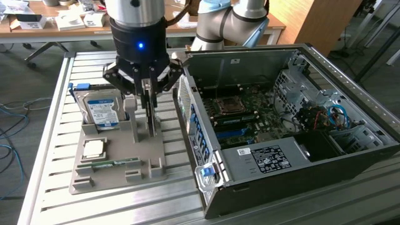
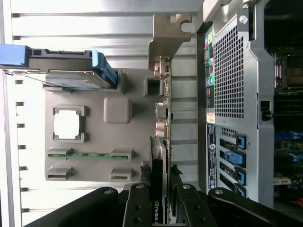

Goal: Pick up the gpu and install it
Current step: 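Pick up the gpu and move the gpu toward the slot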

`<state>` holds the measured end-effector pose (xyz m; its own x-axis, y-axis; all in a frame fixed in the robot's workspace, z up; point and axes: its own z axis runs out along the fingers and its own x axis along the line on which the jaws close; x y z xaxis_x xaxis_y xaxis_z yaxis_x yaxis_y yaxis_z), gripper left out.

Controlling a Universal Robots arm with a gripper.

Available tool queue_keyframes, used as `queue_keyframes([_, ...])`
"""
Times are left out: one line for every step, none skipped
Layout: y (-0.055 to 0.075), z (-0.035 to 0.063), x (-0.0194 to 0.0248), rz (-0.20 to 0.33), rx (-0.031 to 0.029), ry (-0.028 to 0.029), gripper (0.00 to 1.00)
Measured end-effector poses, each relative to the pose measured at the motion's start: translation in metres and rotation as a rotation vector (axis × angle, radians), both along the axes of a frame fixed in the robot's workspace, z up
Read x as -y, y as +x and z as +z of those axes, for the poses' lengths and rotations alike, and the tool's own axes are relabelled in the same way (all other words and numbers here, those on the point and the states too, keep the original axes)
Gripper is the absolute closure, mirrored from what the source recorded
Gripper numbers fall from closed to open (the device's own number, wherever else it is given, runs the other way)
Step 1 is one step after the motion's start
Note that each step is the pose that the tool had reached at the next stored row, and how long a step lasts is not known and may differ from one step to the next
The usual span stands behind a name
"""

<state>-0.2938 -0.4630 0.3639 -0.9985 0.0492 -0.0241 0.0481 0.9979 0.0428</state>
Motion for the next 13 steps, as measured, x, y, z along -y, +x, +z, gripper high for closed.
queue_keyframes([0.0, 0.0037, 0.0, 0.0, 0.0001, 0.0001, 0.74])
queue_keyframes([0.0, 0.0076, 0.0, 0.0, 0.0, 0.0, 0.74])
queue_keyframes([0.0, 0.0112, 0.0, 0.0, 0.0001, 0.0001, 0.74])
queue_keyframes([0.0, 0.0147, 0.0, 0.0, 0.0001, 0.0001, 0.74])
queue_keyframes([0.0, 0.0182, 0.0, 0.0, 0.0, 0.0, 0.74])
queue_keyframes([0.0, 0.0216, 0.0, 0.0, 0.0001, 0.0001, 0.74])
queue_keyframes([0.0, 0.0252, 0.0, 0.0, 0.0001, 0.0001, 0.74])
queue_keyframes([0.0, 0.0289, 0.0, 0.0, 0.0001, 0.0001, 0.74])
queue_keyframes([0.0, 0.0325, 0.0, 0.0, 0.0, 0.0, 0.74])
queue_keyframes([0.0, 0.0359, 0.0, 0.0, 0.0001, 0.0001, 0.74])
queue_keyframes([0.0, 0.0396, 0.0, 0.0, 0.0001, 0.0001, 0.74])
queue_keyframes([0.0, 0.0434, 0.0, 0.0, 0.0001, 0.0001, 0.74])
queue_keyframes([0.0, 0.0472, 0.0, 0.0, 0.0, 0.0001, 0.74])
